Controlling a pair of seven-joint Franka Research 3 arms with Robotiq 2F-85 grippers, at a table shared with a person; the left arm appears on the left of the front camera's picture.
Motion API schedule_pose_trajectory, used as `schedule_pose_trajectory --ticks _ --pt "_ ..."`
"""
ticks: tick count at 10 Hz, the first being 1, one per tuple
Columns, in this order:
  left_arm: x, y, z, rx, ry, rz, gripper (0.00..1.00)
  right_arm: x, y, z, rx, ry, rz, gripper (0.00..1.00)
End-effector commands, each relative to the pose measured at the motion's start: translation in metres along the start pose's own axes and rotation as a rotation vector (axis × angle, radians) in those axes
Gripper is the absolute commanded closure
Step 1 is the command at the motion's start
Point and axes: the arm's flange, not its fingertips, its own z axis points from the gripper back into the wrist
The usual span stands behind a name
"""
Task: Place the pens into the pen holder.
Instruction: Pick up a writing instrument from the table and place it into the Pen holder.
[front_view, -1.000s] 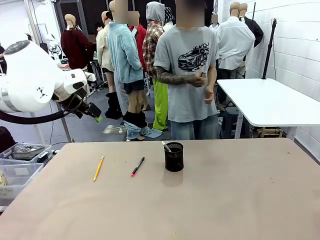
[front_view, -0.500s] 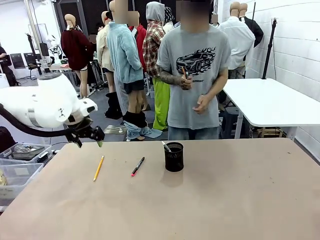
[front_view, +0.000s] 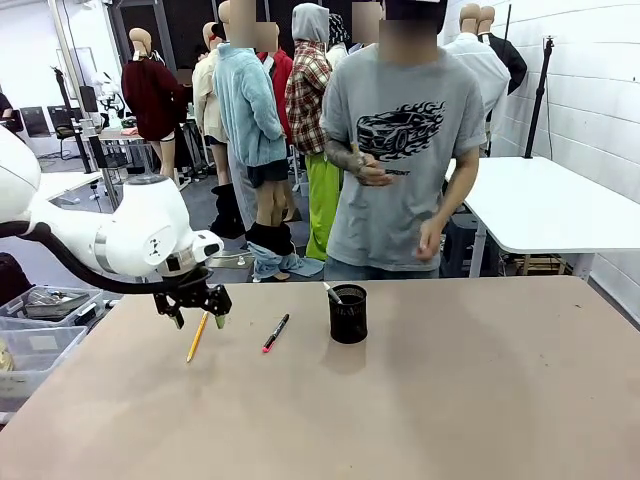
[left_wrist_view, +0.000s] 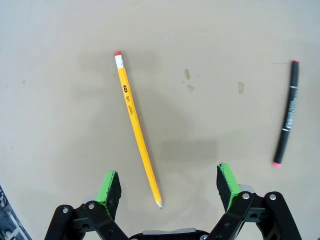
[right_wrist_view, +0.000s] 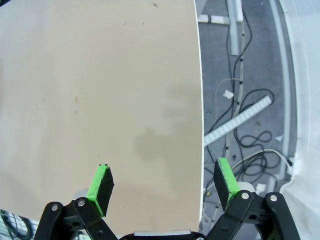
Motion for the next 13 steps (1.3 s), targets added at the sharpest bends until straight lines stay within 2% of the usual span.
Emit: schedule_pose_trajectory --ticks 1,4,5,9,10,13 --pt "0.006 0.004 -0.016 0.06 0.032 0.044 0.0 -0.001 0.003 -0.002 -0.024 -0.002 -0.01 0.0" --pt "0.006 0.015 -0.021 0.039 0.028 0.061 0.0 -0.001 0.003 -0.002 -0.024 -0.002 -0.01 0.0" --pt "0.009 0.017 -0.021 0.02 0.02 0.058 0.17 -0.001 0.003 -0.002 -0.024 -0.002 -0.01 0.0" --pt "0.013 0.02 -0.027 0.02 0.074 0.039 0.96 -0.001 0.003 -0.002 -0.024 -0.002 -0.01 0.0" --pt "0.014 0.02 -0.03 0.024 0.085 0.036 1.0 -0.001 0.003 -0.002 -0.024 -0.002 -0.01 0.0" --pt "0.013 0.018 -0.038 0.025 0.114 0.023 1.0 -0.001 0.003 -0.002 -0.024 -0.002 -0.01 0.0"
